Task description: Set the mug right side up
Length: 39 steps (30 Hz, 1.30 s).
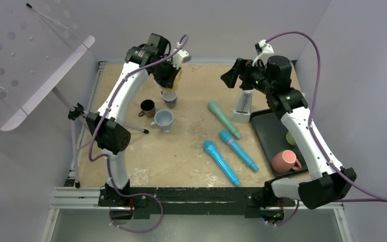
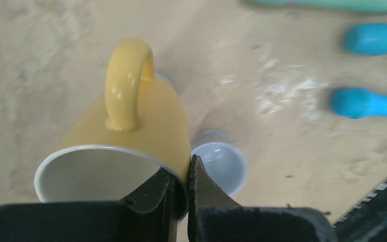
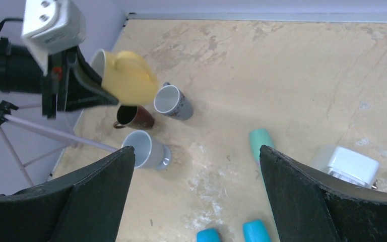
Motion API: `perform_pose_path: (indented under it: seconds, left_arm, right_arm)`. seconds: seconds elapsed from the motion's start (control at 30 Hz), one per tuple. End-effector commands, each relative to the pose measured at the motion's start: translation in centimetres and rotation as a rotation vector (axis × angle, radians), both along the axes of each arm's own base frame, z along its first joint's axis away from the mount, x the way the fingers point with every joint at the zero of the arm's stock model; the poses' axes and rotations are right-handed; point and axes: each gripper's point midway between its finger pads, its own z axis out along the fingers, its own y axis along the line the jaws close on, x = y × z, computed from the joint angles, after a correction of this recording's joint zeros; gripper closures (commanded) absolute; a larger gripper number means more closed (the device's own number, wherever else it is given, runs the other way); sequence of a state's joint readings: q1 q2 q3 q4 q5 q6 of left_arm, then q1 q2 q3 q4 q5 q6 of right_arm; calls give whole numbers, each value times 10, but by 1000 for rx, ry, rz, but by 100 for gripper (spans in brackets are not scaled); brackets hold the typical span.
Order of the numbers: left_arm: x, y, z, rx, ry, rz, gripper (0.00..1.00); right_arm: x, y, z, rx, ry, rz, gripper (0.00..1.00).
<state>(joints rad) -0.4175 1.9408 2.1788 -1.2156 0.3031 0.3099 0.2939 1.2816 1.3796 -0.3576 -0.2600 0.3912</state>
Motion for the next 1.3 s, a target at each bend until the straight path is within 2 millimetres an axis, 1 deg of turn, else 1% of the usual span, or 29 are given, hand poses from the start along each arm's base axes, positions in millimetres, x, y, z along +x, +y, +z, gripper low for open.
perform_pose_path:
  seconds: [0.0, 0.1, 0.17, 0.27, 0.37, 0.47, 0.6, 0.63, 0.77, 0.8, 0.83, 0.87, 0.97, 1.07, 1.17, 1.2, 1.27]
  left_arm:
    - [59, 94, -5, 319, -155, 118, 100]
    - [76, 122, -19, 367, -142, 171, 100]
    - [84, 130, -33, 369, -116, 178, 100]
    - [93, 141, -55, 371, -66, 194, 100]
    - [99, 143, -79, 331, -1, 203, 100]
    - [100, 142, -95, 305, 42, 198, 100]
    - [99, 140, -116, 300, 86, 180, 100]
    - [98, 140, -123, 307, 104, 178, 100]
    - [92, 141, -142, 324, 163, 162, 100]
    - [90, 141, -145, 325, 171, 161, 97]
    - [90, 142, -146, 326, 174, 161, 90]
    - [90, 142, -146, 328, 173, 168, 79]
    - [91, 144, -140, 331, 153, 184, 65]
    - [93, 143, -126, 318, 112, 194, 57]
    - [94, 142, -109, 301, 73, 201, 51]
    - [93, 142, -102, 295, 61, 204, 48]
    - [92, 140, -84, 270, 27, 212, 43]
  right_arm:
    - [-9, -10, 1, -44, -12, -29, 1]
    - [-10, -16, -4, -54, 1, -55, 1]
    - [-10, -18, -5, -64, 14, -69, 1]
    - [-9, -24, -8, -85, 42, -102, 1]
    - [-10, -29, -12, -101, 67, -124, 1]
    - [-10, -37, -17, -118, 86, -168, 1]
    - [-9, -58, -19, -151, 104, -289, 1]
    - [-8, -67, -17, -161, 108, -339, 1]
    - [-12, -105, -18, -229, 157, -548, 1]
    - [-13, -113, -19, -246, 164, -590, 1]
    - [-15, -122, -22, -265, 176, -635, 1]
    - [-17, -130, -25, -280, 189, -679, 1]
    - [-25, -159, -35, -311, 236, -831, 1]
    - [-33, -188, -44, -292, 274, -946, 1]
    - [-42, -218, -55, -194, 303, -1042, 1]
    - [-49, -229, -64, -166, 321, -1090, 1]
    - [-62, -250, -72, -110, 335, -1200, 1]
